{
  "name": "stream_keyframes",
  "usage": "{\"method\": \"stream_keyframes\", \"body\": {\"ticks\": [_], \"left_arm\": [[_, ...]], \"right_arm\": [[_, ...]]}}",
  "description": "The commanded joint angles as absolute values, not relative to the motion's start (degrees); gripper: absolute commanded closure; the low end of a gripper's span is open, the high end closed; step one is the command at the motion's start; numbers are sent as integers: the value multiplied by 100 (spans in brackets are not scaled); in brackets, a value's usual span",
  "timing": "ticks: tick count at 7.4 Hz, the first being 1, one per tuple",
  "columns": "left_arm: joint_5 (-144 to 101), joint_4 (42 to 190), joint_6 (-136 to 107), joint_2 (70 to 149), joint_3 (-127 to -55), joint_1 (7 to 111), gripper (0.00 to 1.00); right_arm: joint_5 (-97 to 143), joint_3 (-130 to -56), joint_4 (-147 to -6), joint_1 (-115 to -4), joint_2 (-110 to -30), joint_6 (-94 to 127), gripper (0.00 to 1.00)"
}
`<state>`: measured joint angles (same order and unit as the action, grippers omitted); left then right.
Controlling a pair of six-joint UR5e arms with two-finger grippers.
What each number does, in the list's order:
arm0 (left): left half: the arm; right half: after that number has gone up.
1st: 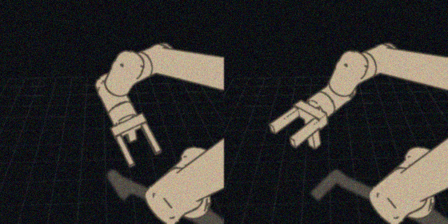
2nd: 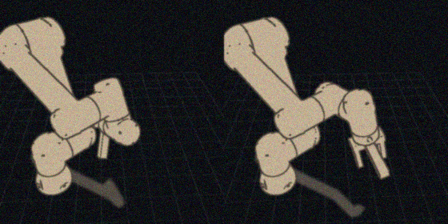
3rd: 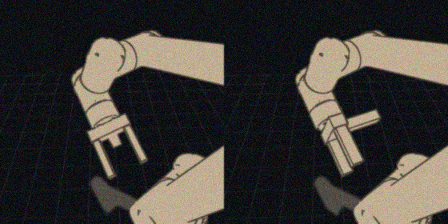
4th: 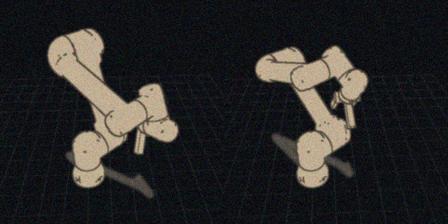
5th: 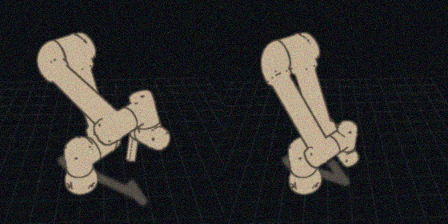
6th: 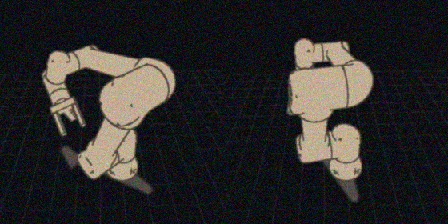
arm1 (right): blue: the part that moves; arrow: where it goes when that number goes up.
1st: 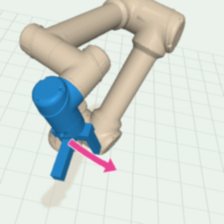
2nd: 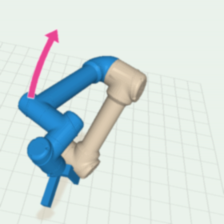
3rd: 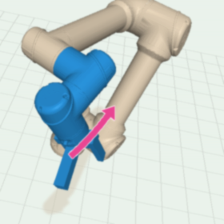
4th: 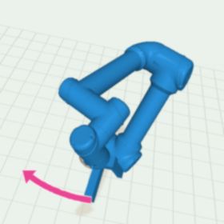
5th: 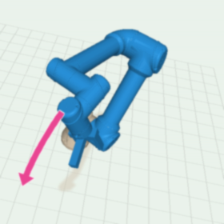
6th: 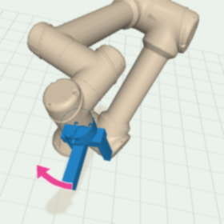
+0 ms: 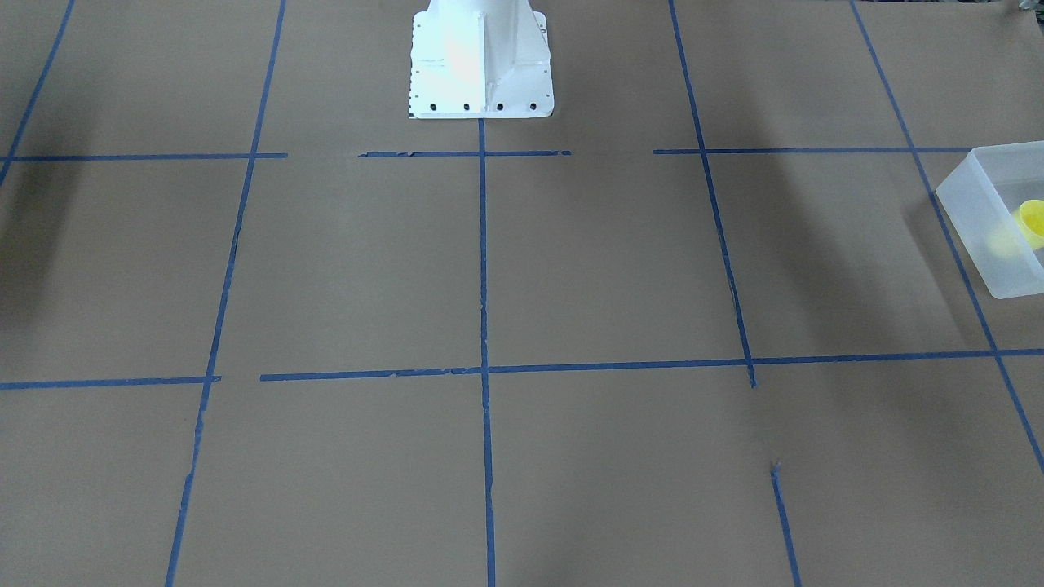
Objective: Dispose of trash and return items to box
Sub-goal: 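Lower the green bowl into the clear bin and release it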
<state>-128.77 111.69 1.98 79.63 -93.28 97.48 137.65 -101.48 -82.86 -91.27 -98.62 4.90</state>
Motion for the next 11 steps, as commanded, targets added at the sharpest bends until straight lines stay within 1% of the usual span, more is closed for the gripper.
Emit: {"method": "stream_keyframes", "body": {"ticks": [1,4,11], "left_arm": [[-13052,9791,-9,8408,-9929,9536,0],[-13095,9545,-70,8542,-9984,9484,0],[-13148,9536,-132,8525,-9932,9343,0]], "right_arm": [[13764,-10230,-8305,-9132,-9879,483,0],[13764,-10283,-8323,-9132,-9949,492,0],[13755,-10248,-8323,-9123,-9967,483,0]]}}
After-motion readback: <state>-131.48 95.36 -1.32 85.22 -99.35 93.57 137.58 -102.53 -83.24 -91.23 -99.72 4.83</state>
